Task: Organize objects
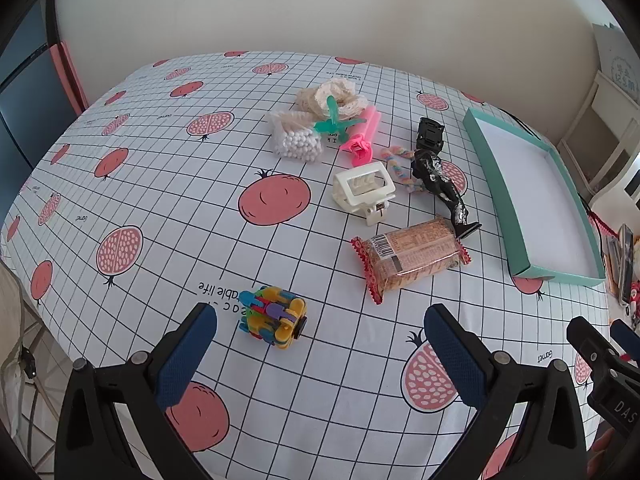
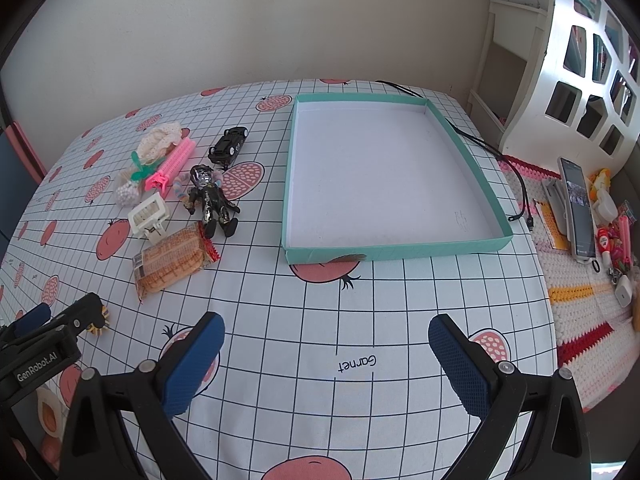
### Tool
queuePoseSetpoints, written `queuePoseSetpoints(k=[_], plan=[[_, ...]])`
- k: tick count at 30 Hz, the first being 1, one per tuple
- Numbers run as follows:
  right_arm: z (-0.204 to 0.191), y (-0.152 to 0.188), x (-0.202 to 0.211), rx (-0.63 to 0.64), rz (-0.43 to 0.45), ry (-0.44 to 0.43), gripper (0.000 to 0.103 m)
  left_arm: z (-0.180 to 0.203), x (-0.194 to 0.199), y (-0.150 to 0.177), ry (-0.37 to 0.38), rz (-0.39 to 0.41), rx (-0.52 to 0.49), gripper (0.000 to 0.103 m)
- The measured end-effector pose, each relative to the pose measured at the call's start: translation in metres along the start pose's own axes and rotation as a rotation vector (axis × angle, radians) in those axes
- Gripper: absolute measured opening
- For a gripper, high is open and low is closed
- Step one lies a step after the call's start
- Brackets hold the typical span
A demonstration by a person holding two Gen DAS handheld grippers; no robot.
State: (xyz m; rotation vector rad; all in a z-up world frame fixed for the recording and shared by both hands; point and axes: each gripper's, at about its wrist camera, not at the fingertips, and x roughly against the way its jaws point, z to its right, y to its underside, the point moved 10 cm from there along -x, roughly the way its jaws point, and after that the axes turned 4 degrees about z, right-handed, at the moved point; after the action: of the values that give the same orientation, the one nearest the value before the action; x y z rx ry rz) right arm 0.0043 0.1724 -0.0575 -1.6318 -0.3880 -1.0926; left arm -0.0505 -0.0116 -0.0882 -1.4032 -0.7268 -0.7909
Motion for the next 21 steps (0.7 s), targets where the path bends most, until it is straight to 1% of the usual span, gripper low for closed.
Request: queuePoseSetpoints(k=[12, 14, 19, 21], plan=[[0.000, 0.000, 0.000, 0.000, -0.002, -0.001, 0.103, -0.005, 0.000, 0.001, 0.002, -0.002, 0.009, 0.103], [0.001, 0.003, -0.003, -0.010, -0.003, -0.006, 0.103, -0.013, 0.001, -0.001, -0.006, 0.006, 0.012, 0.103], [0.001, 0.001, -0.002, -0.021, -0.004, -0.027, 0.103, -0.047, 0.003, -0.008, -0.069, 0.028, 0.061, 0.103], [-0.003, -0.002, -0.001, -0.013, 0.003, -0.038, 0.103, -0.060, 0.004, -0.012, -0.084, 0.038, 0.065, 0.103]])
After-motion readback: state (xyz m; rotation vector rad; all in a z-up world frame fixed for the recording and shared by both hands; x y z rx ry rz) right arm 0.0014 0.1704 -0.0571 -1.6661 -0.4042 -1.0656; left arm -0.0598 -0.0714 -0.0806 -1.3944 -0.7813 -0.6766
